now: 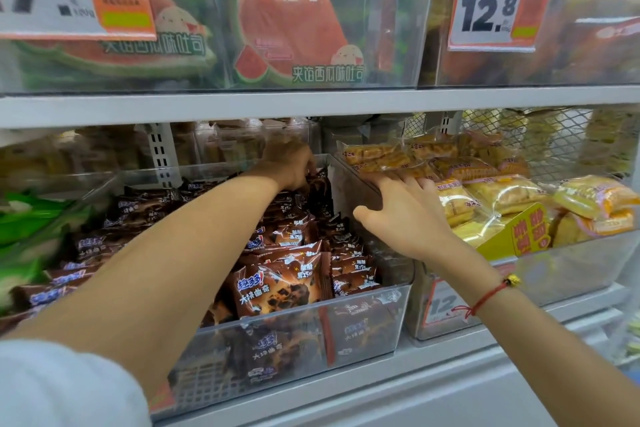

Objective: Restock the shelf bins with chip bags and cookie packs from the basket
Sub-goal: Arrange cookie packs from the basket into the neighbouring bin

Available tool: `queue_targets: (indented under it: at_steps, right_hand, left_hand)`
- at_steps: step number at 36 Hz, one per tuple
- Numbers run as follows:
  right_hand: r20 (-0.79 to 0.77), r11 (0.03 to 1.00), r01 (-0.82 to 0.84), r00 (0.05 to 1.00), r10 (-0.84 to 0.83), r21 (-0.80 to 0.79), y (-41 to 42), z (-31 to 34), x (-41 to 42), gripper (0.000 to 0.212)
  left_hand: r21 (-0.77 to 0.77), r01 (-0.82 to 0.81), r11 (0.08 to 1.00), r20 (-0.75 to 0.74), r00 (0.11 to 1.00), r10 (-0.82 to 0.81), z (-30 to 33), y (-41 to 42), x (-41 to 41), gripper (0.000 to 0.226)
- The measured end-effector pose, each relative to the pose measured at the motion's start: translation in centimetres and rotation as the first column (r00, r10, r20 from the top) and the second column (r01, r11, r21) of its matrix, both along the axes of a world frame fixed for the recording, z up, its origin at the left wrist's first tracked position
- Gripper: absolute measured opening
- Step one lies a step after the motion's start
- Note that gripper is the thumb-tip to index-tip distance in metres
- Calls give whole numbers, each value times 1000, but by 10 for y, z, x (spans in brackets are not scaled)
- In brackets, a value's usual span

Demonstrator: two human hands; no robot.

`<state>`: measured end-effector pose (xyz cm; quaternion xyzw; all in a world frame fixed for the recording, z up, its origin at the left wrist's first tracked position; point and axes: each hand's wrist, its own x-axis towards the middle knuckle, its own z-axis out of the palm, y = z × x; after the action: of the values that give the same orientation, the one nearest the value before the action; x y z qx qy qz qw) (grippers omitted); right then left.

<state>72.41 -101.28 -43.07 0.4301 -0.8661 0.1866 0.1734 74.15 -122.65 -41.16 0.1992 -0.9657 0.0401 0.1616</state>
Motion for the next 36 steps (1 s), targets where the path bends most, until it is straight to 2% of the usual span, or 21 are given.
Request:
queue_targets:
  at_steps: [6,10,12,16,19,22,24,27,30,36]
  right_hand:
    - [-11,991,18,1000,-17,130,1,6,-2,53]
    - [25,969,-3,1000,-3,246,7,16,-1,61]
    - [4,969,-1,1000,1,247,13,20,2,58]
    - [-8,996,-83,997,83,34,39,18,26,49]
    - [-33,970,-198,980,196,-143,65,8,58,37]
    - [65,924,-260,955,289,-281,91,-13,91,26]
    - [165,922,-258,935,314,-288,104,-34,110,23]
    - [330,943,-248,891,313,-224,122,-73,134,25]
    - [454,961,-269,850,267,-63,135,-115,154,23]
    - [584,925,-322,798,149,204,143,-190,183,33]
  left_hand:
    - [162,21,987,-116,993,-2,10,32,28,33]
    - [302,32,953,-92,996,-4,14,61,65,38]
    - [303,41,952,-134,991,0,17,76,87,36]
    - [309,78,948,-288,957,15,20,115,139,28]
    - [366,115,924,-363,931,28,13,145,176,24]
    - [400,126,908,-406,912,53,-3,169,209,22]
    - [454,137,880,-407,911,68,-19,182,229,21]
    - [532,108,840,-329,941,87,-54,194,255,20]
    - [567,-7,824,-174,976,129,-101,200,276,21]
    - [626,-183,758,189,979,80,-191,205,312,25]
